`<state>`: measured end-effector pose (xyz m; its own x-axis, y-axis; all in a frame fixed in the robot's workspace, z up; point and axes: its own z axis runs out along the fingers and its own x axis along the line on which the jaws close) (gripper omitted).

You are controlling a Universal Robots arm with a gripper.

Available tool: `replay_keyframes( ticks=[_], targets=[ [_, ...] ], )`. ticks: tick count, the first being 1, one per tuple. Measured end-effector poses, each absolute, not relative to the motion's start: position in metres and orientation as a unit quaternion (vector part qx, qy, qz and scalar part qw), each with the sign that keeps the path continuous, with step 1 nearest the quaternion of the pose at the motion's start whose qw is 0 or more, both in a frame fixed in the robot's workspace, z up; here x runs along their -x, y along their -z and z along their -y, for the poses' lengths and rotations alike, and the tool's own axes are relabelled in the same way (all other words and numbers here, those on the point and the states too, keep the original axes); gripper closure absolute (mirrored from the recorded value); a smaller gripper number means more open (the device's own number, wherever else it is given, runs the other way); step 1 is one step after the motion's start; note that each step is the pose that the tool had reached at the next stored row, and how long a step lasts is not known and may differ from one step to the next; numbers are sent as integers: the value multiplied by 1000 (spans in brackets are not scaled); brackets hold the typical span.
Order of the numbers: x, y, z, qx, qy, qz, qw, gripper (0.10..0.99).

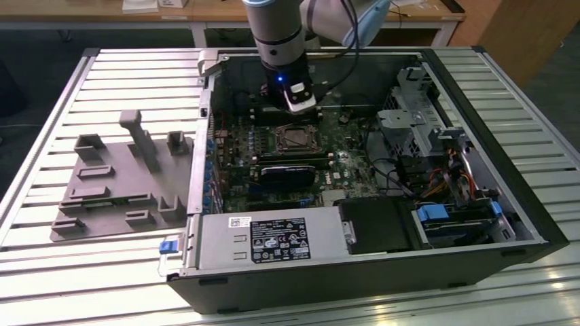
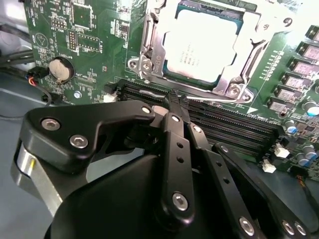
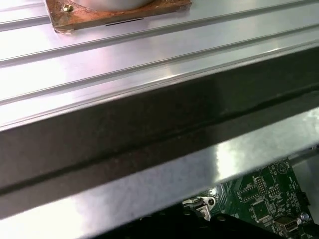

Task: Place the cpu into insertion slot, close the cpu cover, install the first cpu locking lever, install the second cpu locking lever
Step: 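Install the first cpu locking lever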

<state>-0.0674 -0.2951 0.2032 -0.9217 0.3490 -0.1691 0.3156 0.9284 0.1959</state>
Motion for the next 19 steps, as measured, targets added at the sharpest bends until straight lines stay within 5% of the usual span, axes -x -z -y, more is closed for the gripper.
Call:
replay_keyframes(
  ticks=[19],
  targets=[
    [67, -199, 292, -217, -76, -967, 105, 984]
  ],
)
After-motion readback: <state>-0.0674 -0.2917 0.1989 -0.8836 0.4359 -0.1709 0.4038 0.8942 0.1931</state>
